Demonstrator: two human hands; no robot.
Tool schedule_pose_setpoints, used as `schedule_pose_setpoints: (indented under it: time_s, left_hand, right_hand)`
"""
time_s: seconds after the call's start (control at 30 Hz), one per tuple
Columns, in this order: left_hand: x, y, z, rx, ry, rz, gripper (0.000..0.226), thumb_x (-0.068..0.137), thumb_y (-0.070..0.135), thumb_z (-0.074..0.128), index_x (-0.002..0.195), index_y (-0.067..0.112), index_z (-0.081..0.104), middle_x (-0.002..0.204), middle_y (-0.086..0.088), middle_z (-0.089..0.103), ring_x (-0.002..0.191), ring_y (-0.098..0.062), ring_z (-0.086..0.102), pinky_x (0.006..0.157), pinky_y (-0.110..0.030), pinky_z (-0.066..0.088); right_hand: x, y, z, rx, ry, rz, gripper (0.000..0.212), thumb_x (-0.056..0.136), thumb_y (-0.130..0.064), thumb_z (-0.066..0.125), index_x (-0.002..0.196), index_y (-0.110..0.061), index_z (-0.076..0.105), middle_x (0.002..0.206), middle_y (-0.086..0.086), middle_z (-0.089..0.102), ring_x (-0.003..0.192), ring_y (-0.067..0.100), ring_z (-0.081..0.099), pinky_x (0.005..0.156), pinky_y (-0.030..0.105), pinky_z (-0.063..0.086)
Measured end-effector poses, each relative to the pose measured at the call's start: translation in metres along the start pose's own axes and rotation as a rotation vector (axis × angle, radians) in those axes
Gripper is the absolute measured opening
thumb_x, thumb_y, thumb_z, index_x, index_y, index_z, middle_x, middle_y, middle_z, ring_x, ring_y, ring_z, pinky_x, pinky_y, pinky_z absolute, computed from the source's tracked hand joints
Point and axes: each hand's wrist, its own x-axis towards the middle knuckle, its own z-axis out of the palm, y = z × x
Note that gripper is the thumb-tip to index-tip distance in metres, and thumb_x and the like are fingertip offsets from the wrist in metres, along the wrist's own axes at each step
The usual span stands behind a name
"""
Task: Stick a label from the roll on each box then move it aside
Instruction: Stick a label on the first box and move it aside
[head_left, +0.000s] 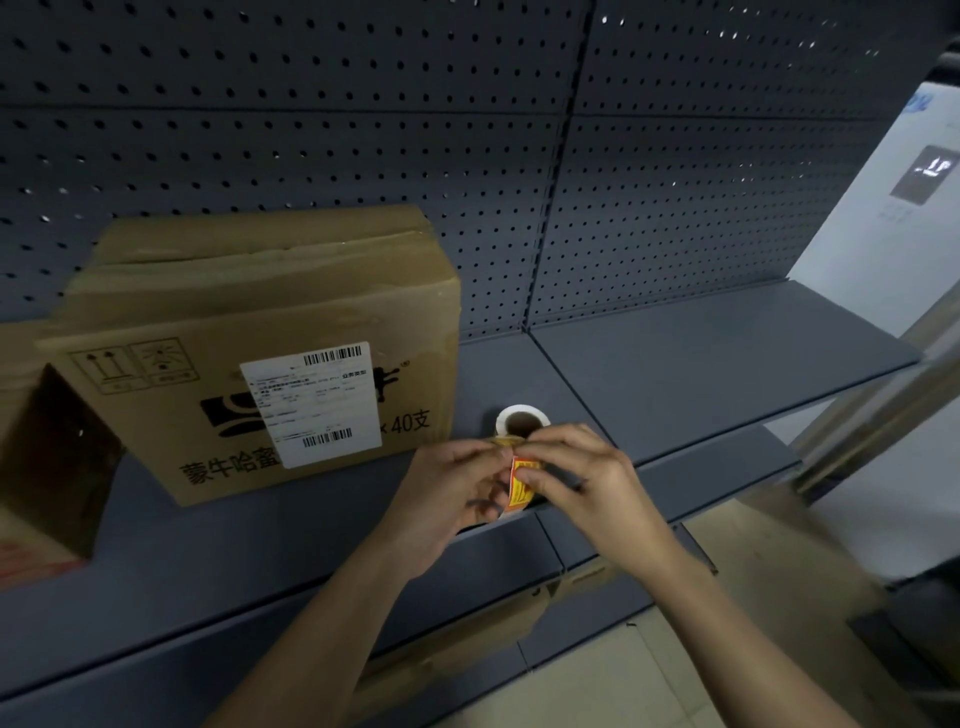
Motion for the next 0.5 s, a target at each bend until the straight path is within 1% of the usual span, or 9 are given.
schedule_pose_setpoints:
  time_s: [0.13,0.27,0.4,0.47,0.5]
  left_hand:
    - [0.001,0.0,0.001,0.064,0.017,0.001,0.017,0.095,0.01,0.061,0.084,0.006,0.074,0.07,-0.01,0.061,0.061,-0.017,0.054,0.061,-0.029,0.044]
    - [0.002,0.001,0.001,0.144,-0.003,0.004,0.017,0.093,0.013,0.061,0.081,0.005,0.069,0.065,-0.008,0.054,0.059,-0.015,0.046,0.058,-0.028,0.038]
    - [0.002,0.0,0.002,0.238,0.037,0.009,0.019,0.092,0.015,0.061,0.078,0.003,0.067,0.059,-0.003,0.049,0.053,-0.012,0.04,0.052,-0.026,0.032]
    - [0.004,0.0,0.001,0.28,0.092,0.014,0.021,0.091,0.014,0.061,0.078,-0.001,0.066,0.061,-0.006,0.049,0.054,-0.014,0.038,0.051,-0.027,0.03]
    - [0.004,0.0,0.0,0.29,0.123,0.019,0.021,0.09,0.013,0.06,0.081,-0.005,0.065,0.064,-0.008,0.048,0.055,-0.015,0.037,0.051,-0.028,0.028]
  right_hand:
    - [-0.002,0.0,0.0,0.012,-0.004,0.005,0.024,0.089,-0.029,0.071,0.111,-0.018,0.076,0.113,-0.008,0.067,0.112,0.011,0.061,0.091,0.042,0.053]
    - [-0.003,-0.002,-0.002,-0.02,0.026,-0.041,0.025,0.091,-0.034,0.067,0.107,-0.017,0.076,0.111,-0.007,0.068,0.109,0.013,0.062,0.087,0.043,0.053]
    - [-0.004,-0.004,-0.007,-0.017,0.033,-0.054,0.015,0.091,-0.027,0.069,0.1,-0.016,0.076,0.107,-0.01,0.068,0.108,0.011,0.062,0.087,0.042,0.052]
    - [-0.005,-0.006,-0.012,0.006,0.028,-0.036,0.007,0.091,-0.019,0.071,0.098,-0.018,0.073,0.104,-0.013,0.067,0.107,0.01,0.062,0.088,0.039,0.052]
    - [-0.004,-0.008,-0.015,0.006,0.03,-0.032,0.006,0.092,-0.016,0.071,0.097,-0.018,0.072,0.102,-0.014,0.066,0.106,0.009,0.061,0.088,0.037,0.051]
